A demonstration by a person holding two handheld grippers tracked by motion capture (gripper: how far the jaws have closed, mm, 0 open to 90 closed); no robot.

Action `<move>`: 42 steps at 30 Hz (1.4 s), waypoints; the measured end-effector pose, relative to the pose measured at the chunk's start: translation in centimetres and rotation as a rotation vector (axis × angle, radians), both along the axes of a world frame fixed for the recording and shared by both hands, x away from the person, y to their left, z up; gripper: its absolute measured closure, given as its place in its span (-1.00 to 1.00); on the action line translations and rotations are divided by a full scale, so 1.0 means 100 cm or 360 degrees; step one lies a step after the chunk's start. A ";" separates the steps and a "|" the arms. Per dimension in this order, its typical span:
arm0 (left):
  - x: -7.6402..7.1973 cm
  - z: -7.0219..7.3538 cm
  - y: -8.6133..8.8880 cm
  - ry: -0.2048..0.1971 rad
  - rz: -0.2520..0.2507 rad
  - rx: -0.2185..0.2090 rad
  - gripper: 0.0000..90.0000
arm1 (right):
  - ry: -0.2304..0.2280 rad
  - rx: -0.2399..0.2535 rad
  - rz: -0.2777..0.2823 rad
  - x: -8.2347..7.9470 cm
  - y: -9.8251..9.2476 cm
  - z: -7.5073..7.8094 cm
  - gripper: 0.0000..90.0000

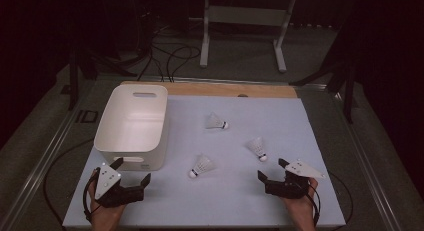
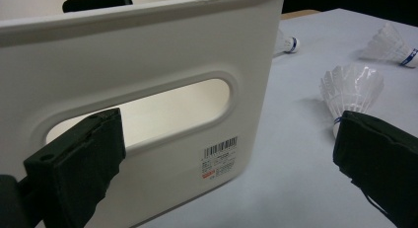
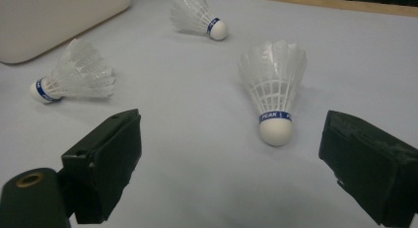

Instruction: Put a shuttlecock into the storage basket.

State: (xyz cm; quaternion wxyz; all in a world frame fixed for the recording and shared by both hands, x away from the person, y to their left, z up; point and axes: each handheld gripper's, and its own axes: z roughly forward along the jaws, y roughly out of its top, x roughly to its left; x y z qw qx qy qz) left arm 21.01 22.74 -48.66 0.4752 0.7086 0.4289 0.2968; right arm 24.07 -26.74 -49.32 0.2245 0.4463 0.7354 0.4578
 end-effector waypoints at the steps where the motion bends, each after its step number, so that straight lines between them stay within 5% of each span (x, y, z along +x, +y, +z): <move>1: 0.000 0.000 0.000 0.0003 -0.0002 -0.0002 -1.00 | 0.0007 -0.0009 0.0000 0.000 0.001 0.001 -0.80; 16: -0.002 0.000 0.000 0.0004 0.0013 0.0026 -1.00 | 0.0054 -0.0119 0.0006 0.012 0.009 0.022 -0.81; 42: -0.001 0.000 -0.001 -0.0001 0.0015 0.0044 -1.00 | 0.0090 -0.0188 -0.0043 0.053 0.018 0.054 -0.81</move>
